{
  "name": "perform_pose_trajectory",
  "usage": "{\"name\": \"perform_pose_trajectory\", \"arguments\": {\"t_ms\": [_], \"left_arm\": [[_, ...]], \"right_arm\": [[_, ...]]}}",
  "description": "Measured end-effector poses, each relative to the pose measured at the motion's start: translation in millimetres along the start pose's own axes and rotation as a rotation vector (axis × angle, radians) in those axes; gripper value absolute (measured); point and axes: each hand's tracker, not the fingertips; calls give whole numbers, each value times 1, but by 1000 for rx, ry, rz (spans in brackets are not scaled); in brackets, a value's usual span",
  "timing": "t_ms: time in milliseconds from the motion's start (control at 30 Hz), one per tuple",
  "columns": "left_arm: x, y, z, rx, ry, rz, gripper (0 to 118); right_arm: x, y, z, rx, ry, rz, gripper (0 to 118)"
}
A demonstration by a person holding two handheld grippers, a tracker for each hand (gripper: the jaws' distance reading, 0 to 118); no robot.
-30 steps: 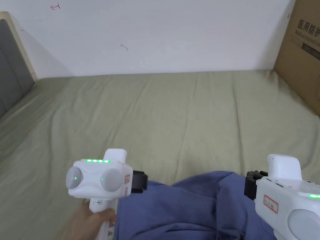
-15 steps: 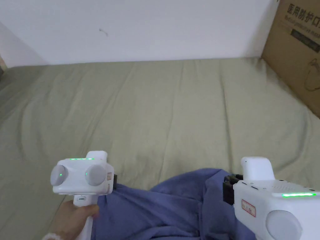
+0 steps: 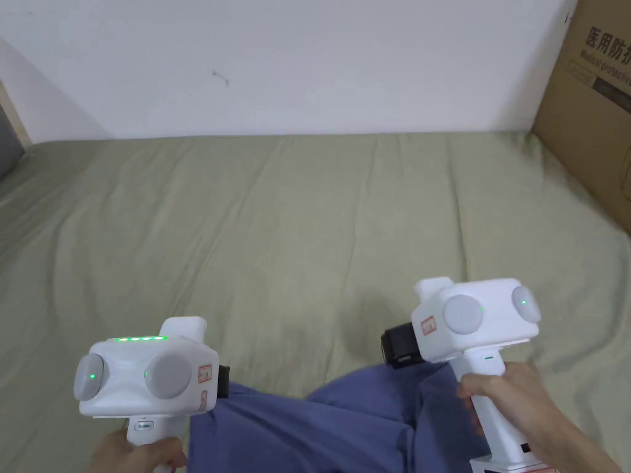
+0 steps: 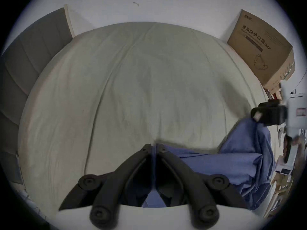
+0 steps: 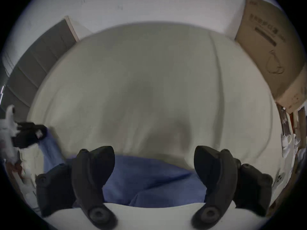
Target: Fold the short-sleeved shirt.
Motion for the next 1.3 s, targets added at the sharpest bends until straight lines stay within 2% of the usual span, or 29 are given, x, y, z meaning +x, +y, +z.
{"name": "perform_pose_trajectory", "arguments": {"t_ms": [33,67,100,133,167,200,233,267,300,333,600,800,933,1033,1167,1200,1300], "left_arm": [[-1,-2,-1,-1,-3,4,3],[-1,-3,-2,-6,-5,8,3],[-2,-4,-3,-13,-7,9,3],[-2,-4,-3,-13,-6,6,3],[-2,-5,-2,-12,-4,0,3],[-2,-4,0,-11,-3,-7,3],[-2,-4,1,-8,0,-12,3],[-3,-3,4,-4,6,-9,3],[-5,-2,8,-3,4,1,3],[-6,-1,12,6,-2,10,3],[-2,19,90,148,66,-50,3],[-6,41,177,318,200,-87,3],[-9,56,241,428,211,-47,3],[-10,69,282,513,272,-53,3],[-17,88,331,611,260,-16,3],[-18,92,342,616,244,-5,3],[-15,103,366,667,246,-6,3]], "right_arm": [[-2,-3,-11,-42,-6,18,98],[-4,-11,-21,-71,-42,65,87],[-6,-15,-19,-32,-53,83,87],[-9,-10,-10,-18,-43,52,84],[-11,-4,-3,-23,-42,52,63],[-15,-3,3,-1,-68,104,34],[-20,0,5,12,-143,149,5],[-20,2,6,31,-197,153,4],[-17,4,8,16,-115,111,4],[-8,5,13,4,-73,47,4],[40,12,112,215,-47,-156,4],[73,7,230,400,-99,-232,4],[91,0,310,544,-127,-285,4],[105,-1,362,636,-157,-312,4],[123,-2,414,725,-88,-388,4],[124,-2,426,753,-64,-395,4],[119,1,444,799,-80,-387,4]]}}
